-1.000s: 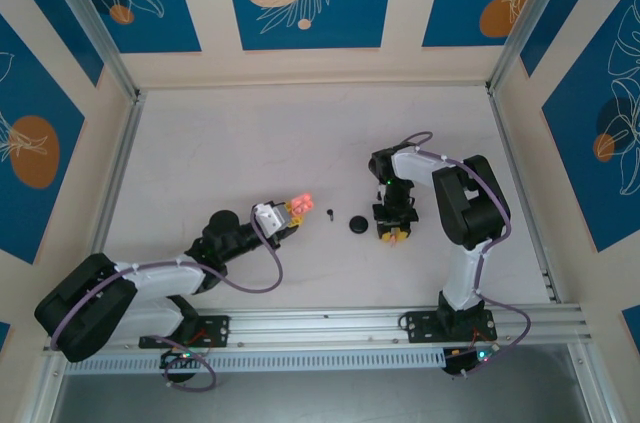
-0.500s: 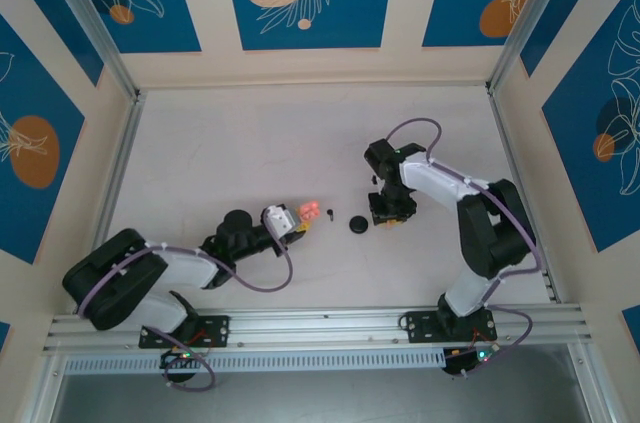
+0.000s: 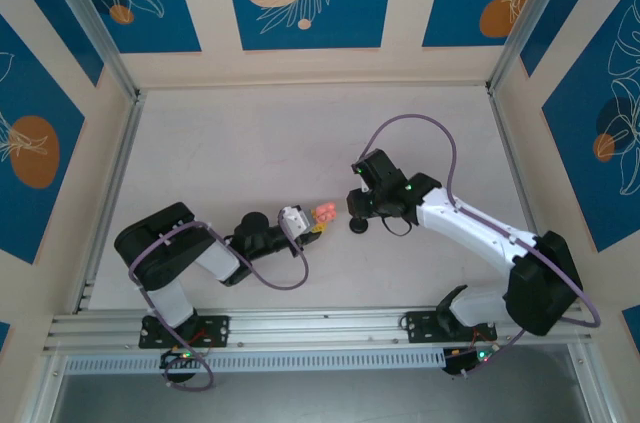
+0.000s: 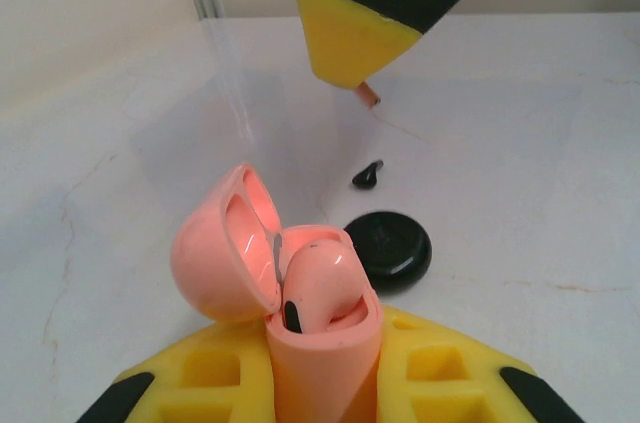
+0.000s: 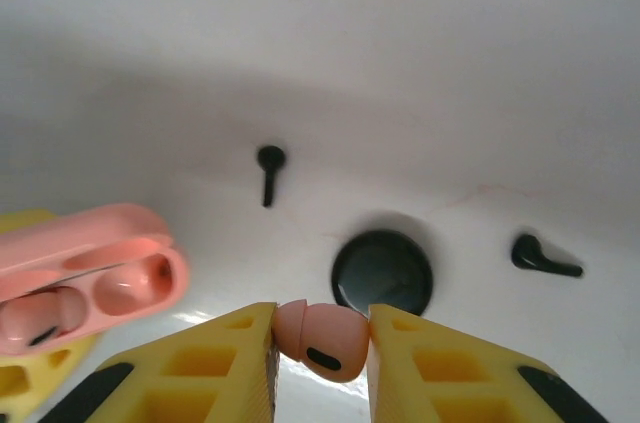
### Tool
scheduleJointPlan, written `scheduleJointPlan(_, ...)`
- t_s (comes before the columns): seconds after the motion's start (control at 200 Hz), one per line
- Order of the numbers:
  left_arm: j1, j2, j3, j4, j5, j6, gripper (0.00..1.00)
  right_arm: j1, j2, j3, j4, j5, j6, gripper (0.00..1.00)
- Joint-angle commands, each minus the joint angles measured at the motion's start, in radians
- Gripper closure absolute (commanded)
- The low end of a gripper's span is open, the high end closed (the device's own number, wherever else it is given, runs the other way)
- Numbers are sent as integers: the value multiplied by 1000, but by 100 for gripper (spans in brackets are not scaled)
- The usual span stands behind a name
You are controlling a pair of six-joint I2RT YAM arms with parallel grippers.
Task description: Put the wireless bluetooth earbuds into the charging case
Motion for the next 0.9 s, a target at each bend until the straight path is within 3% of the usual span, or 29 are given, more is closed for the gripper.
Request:
scheduleJointPlan(0.0,-15,15,31,76,-10,-13,91,40,-77,-68,163,24,29,73)
scheduleJointPlan(0.28,-23,15,45,76,-10,-29,91,68,-180,-200,317,19,90,72)
scheduleJointPlan(0.89,-34,-35,44,76,-23,-84,91,73,-141,-217,435,-8,77,71)
